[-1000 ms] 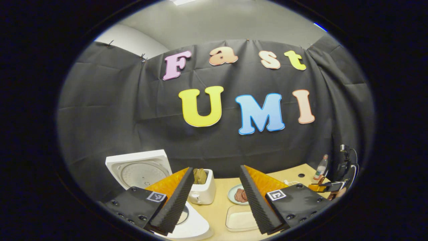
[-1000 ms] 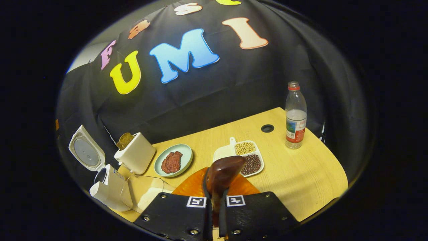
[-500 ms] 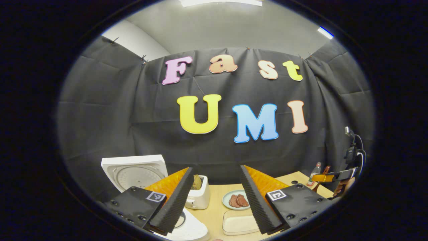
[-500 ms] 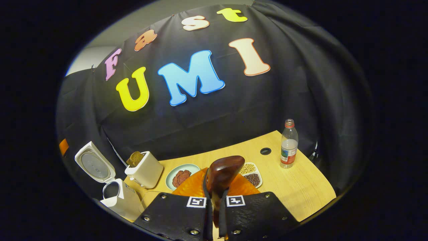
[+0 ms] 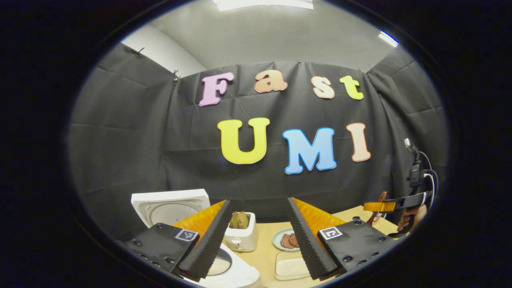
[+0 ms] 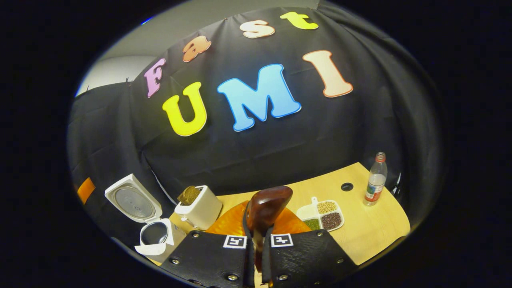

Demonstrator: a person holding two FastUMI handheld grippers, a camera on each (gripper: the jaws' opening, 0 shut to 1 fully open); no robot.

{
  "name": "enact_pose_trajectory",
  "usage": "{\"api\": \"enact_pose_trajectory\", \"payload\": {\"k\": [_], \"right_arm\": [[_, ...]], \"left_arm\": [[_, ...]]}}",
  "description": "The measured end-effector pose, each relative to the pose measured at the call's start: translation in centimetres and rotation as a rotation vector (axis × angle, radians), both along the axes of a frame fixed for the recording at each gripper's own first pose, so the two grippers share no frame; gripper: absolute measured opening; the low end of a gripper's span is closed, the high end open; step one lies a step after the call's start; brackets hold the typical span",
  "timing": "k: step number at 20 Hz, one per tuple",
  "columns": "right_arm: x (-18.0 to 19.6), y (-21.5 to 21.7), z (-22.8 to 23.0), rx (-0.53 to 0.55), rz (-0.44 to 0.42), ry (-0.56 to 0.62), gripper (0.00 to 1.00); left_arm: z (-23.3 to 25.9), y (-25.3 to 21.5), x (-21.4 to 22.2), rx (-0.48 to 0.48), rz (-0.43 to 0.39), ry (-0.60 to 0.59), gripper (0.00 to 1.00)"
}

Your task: Close the left gripper, press the button to open the rice cooker; take a wooden spoon from the chopstick holder with the right hand, scoop a spoonful of rice and pour it into the rice cooker, then put the wooden spoon back into the chopstick holder.

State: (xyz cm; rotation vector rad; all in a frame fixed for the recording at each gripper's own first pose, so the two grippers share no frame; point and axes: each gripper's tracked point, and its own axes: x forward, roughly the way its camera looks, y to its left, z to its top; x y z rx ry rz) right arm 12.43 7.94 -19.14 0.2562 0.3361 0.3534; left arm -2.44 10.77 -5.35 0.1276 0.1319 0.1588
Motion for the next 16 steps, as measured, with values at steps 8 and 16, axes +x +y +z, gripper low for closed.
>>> {"api": "enact_pose_trajectory", "payload": {"k": [8, 16], "right_arm": [[1.0, 6.9, -4.6, -0.092, 0.112, 0.036, 0.08], [1.6, 11.4, -11.8, -0.227, 0.195, 0.092, 0.08]], "left_arm": [[0.9, 1.3, -1.6, 0.011, 0.023, -0.02, 0.89], [0.0, 4.1, -2.4, 0.011, 0.058, -0.006, 0.89]]}}
